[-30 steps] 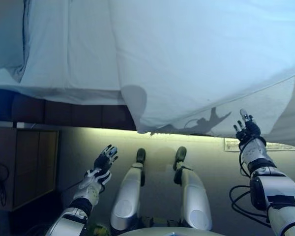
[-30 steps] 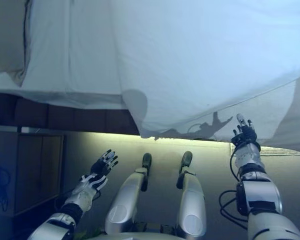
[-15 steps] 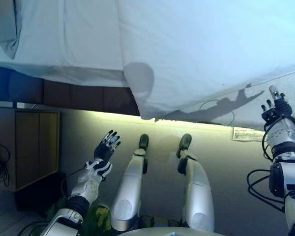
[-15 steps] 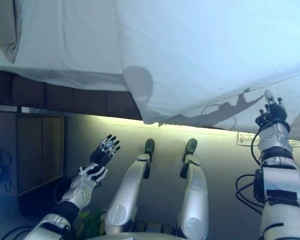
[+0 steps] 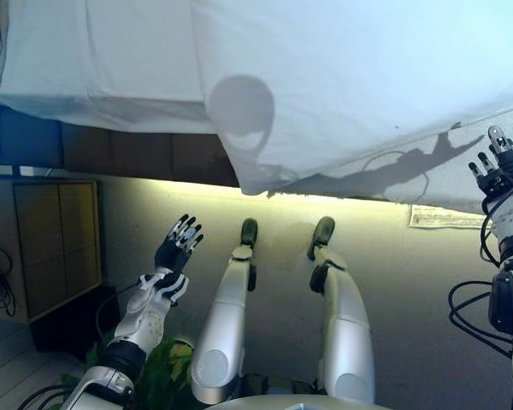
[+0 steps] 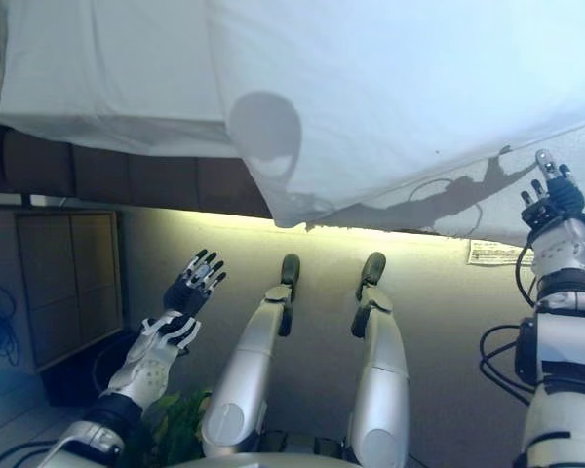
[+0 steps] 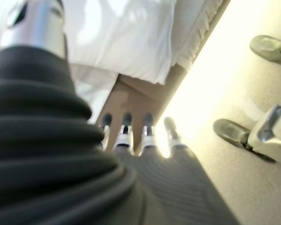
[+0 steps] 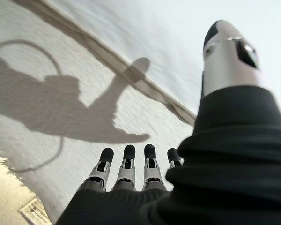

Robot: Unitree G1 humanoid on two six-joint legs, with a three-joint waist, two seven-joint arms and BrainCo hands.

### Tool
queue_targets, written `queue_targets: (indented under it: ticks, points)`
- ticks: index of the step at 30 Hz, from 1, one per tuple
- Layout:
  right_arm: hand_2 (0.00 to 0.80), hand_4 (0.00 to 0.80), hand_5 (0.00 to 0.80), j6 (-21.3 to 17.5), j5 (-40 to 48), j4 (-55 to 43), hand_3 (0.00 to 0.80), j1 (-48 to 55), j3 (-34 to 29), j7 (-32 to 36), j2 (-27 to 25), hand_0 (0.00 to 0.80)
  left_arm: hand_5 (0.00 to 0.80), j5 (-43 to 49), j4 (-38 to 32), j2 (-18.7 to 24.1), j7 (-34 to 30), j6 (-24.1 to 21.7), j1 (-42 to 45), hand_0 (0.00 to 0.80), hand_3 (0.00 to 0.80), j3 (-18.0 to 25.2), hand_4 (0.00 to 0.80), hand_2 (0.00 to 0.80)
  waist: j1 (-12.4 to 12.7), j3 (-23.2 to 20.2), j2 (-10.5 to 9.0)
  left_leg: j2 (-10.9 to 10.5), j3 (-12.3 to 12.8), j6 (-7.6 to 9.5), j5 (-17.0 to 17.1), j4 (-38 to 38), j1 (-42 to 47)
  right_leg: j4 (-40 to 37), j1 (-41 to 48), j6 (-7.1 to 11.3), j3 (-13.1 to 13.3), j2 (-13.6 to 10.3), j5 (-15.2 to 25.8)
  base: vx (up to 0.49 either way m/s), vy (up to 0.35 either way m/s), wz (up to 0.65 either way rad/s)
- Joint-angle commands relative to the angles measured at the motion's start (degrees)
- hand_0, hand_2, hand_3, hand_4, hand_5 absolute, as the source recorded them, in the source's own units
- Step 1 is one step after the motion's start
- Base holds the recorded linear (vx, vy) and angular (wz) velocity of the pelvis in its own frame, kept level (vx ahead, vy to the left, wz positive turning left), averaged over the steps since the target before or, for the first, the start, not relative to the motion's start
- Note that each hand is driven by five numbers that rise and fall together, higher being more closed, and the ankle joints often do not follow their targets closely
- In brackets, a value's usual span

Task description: Make the bed neatly

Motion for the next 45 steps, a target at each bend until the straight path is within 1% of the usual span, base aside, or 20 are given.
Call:
queue_targets:
  ticks: [1,3,8,11,12,14,16,17,18,19,25,26,27,28,34,37,45]
  points:
    - [0.000,0.000,0.000,-0.42,0.96,-2.62,0.000,-1.10,3.53,1.91,-5.32,0.000,0.000,-2.24,-3.93,2.35,1.37,-2.19,4.07,0.000,0.000,-0.02,0.000,0.000,0.71,0.22,2.61,2.12,0.78,1.87,5.32,-1.23,-3.32,7.05,-1.23,2.69,-0.69,-0.37,-3.20,0.032,-0.077,0.02]
    - [0.000,0.000,0.000,0.12,1.39,-3.40,0.000,-2.41,4.25,2.35,-5.81,0.000,0.000,-2.84,-4.50,3.05,1.23,-2.22,4.71,0.000,0.000,0.30,0.000,0.000,1.13,0.22,2.92,2.20,0.38,1.79,5.93,-1.46,-4.43,7.83,-2.33,2.45,-0.79,-0.23,-3.55,0.037,-0.065,0.00]
    - [0.000,0.000,0.000,1.21,2.16,-3.84,0.000,-6.03,5.86,2.90,-6.81,0.000,0.000,-3.04,-4.63,3.14,-0.37,-3.71,6.71,0.000,0.000,1.09,0.000,0.000,2.43,0.22,3.51,2.50,-0.41,1.56,7.40,-2.12,-6.50,9.71,-4.35,1.87,-1.24,-0.02,-4.47,0.040,-0.043,0.03]
    - [0.000,0.000,0.000,2.32,3.75,-4.08,0.000,-8.57,6.79,2.70,-7.15,0.000,0.000,-3.48,-5.56,3.73,-1.03,-4.08,7.50,0.000,0.000,1.89,0.000,0.000,3.20,0.22,3.61,2.56,-0.94,1.41,8.03,-1.97,-7.98,10.92,-5.67,1.60,-1.48,0.02,-5.01,0.055,-0.044,0.05]
    - [0.000,0.000,0.000,2.32,3.94,-4.00,0.000,-8.79,6.98,2.69,-7.09,0.000,0.000,-3.54,-5.64,3.82,-1.18,-4.10,7.75,0.000,0.000,1.86,0.000,0.000,3.26,0.22,3.58,2.43,-1.21,1.21,6.98,-1.70,-7.38,11.55,-5.18,2.00,-0.99,0.03,-6.22,0.108,-0.054,0.07]
    - [0.000,0.000,0.000,2.69,4.72,-3.98,0.000,-10.68,7.88,2.64,-7.35,0.000,0.000,-3.56,-6.45,4.28,-1.41,-4.26,8.24,0.000,0.000,1.88,0.000,0.000,3.83,0.22,3.69,2.31,-1.60,1.15,6.87,-1.27,-8.51,12.57,-6.19,1.88,-1.14,-0.14,-6.82,0.074,-0.053,0.15]
    - [0.000,0.000,0.000,1.90,5.80,-4.71,0.000,-11.76,8.39,2.23,-7.50,0.000,0.000,-3.54,-7.25,4.63,-1.41,-4.49,8.75,0.000,0.000,1.95,0.000,0.000,4.11,0.22,3.77,2.33,-1.90,1.09,7.18,-1.16,-9.48,13.07,-6.95,1.71,-1.29,-0.21,-7.04,-0.012,-0.039,0.14]
    - [0.000,0.000,0.000,1.09,6.81,-5.33,0.000,-12.33,8.37,1.96,-7.73,0.000,0.000,-3.47,-7.90,4.99,-1.20,-4.54,8.95,0.000,0.000,2.11,0.000,0.000,4.38,0.22,3.83,2.39,-1.93,1.37,8.62,-1.45,-10.92,12.91,-8.20,1.09,-1.98,-0.30,-5.92,0.033,-0.044,0.13]
    - [0.000,0.000,0.000,0.60,7.59,-5.77,0.000,-12.53,8.45,1.74,-7.81,0.000,0.000,-3.59,-8.18,5.30,-1.24,-4.61,9.61,0.000,0.000,2.04,0.000,0.000,4.38,0.22,3.78,2.26,-2.25,1.14,7.22,-1.18,-10.19,13.67,-7.60,1.62,-1.30,-0.28,-7.46,0.028,-0.034,0.10]
    - [0.000,0.000,0.000,0.33,8.14,-6.47,0.000,-12.77,8.50,1.31,-7.84,0.000,0.000,-3.68,-8.47,5.57,-1.37,-4.58,10.00,0.000,0.000,2.30,0.000,0.000,4.44,0.22,3.74,2.23,-2.38,1.13,7.37,-1.22,-10.50,13.91,-7.91,1.56,-1.30,-0.30,-7.60,0.103,-0.031,0.09]
    - [0.000,0.000,0.000,-4.21,8.42,-12.17,0.000,-13.64,8.86,-2.68,-7.58,0.000,0.000,-3.62,-9.63,6.43,-2.73,-4.26,12.52,0.000,0.000,3.43,0.000,0.000,4.84,0.22,3.61,2.12,-3.01,1.12,7.85,-1.37,-11.70,14.69,-9.12,1.36,-1.44,-0.20,-7.87,0.006,-0.006,0.01]
    - [0.144,0.144,0.144,-4.85,8.03,-12.79,0.144,-13.61,8.88,-3.21,-7.57,0.144,0.000,-3.60,-9.66,6.45,-2.96,-4.21,12.81,0.000,0.000,3.55,0.000,0.000,4.80,0.22,3.54,2.13,-3.03,1.08,7.82,-1.32,-11.69,14.70,-9.05,1.35,-1.44,-0.16,-7.93,0.000,0.000,0.00]
    - [0.665,0.665,0.665,-5.65,7.00,-13.16,0.665,-13.41,8.72,-3.53,-7.66,0.665,0.000,-3.69,-9.51,6.48,-3.33,-4.32,13.06,0.000,0.000,3.58,0.000,0.000,4.72,0.22,3.52,2.17,-3.03,1.05,7.80,-1.30,-11.62,14.67,-8.93,1.37,-1.43,-0.14,-7.98,0.000,0.000,0.00]
    - [0.800,0.800,0.800,-5.93,6.16,-13.34,0.800,-13.33,8.66,-3.80,-7.67,0.800,0.000,-3.75,-9.35,6.44,-3.67,-4.47,13.16,0.000,0.000,3.49,0.000,0.000,4.71,0.22,3.51,2.24,-3.01,1.06,7.79,-1.25,-11.57,14.84,-8.91,1.42,-1.43,-0.19,-7.99,0.000,0.000,0.00]
    - [0.800,0.800,0.800,-5.76,2.03,-13.20,0.800,-13.61,9.43,-7.18,-8.71,0.800,0.000,-4.07,-9.43,6.37,-4.43,-4.33,13.47,0.000,0.000,2.77,0.000,0.000,4.65,0.22,3.79,2.27,-2.64,0.97,7.81,-1.24,-11.11,14.65,-8.43,1.45,-1.58,-0.41,-7.97,0.011,0.022,0.00]
    - [0.800,0.800,0.800,-5.09,1.52,-13.21,0.800,-13.01,9.38,-8.11,-9.39,0.800,0.000,-4.23,-9.47,6.38,-4.48,-4.59,13.96,0.000,0.000,2.33,0.000,0.000,4.50,0.22,3.79,2.37,-2.45,0.90,7.65,-1.19,-10.81,14.36,-8.10,1.44,-1.68,-0.51,-7.94,0.006,0.037,0.01]
    - [0.800,0.800,0.800,-3.06,0.06,-12.17,0.800,-12.36,9.51,-7.83,-11.05,0.800,0.000,-4.06,-9.78,6.30,-4.60,-4.24,14.82,0.000,0.000,2.53,0.000,0.000,4.48,0.22,3.69,2.51,-1.89,0.98,7.51,-2.45,-8.85,12.95,-6.34,1.47,-1.97,-0.50,-7.84,-0.004,0.028,0.01]
